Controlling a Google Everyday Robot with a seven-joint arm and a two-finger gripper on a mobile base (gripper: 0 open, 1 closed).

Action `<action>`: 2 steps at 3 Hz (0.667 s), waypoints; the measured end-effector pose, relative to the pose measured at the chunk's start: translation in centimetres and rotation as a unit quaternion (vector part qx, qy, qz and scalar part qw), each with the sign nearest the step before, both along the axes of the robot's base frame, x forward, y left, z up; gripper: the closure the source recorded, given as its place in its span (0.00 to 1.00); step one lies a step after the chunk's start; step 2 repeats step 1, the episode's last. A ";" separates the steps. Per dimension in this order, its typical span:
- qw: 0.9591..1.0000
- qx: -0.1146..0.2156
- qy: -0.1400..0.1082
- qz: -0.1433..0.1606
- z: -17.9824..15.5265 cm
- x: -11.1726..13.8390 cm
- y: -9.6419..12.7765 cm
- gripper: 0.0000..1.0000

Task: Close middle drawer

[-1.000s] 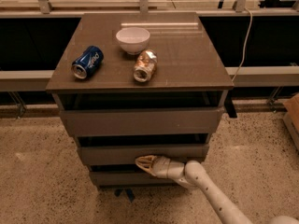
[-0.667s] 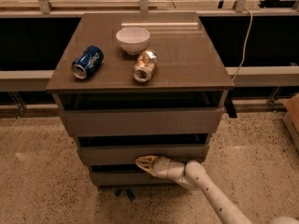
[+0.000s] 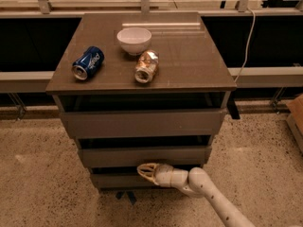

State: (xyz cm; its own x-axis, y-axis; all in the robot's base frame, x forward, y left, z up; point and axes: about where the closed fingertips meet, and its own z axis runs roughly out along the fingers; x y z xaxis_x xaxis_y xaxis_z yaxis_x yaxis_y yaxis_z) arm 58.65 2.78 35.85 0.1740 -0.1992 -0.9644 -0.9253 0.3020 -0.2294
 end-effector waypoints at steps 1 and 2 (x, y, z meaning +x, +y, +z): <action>0.999 0.003 0.026 0.027 -0.4 -3.9 0.6 1.00; 0.999 0.003 0.026 0.027 -0.4 -3.9 0.6 1.00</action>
Offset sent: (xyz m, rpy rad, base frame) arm 0.0000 0.0000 0.0000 0.0000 0.0000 0.0000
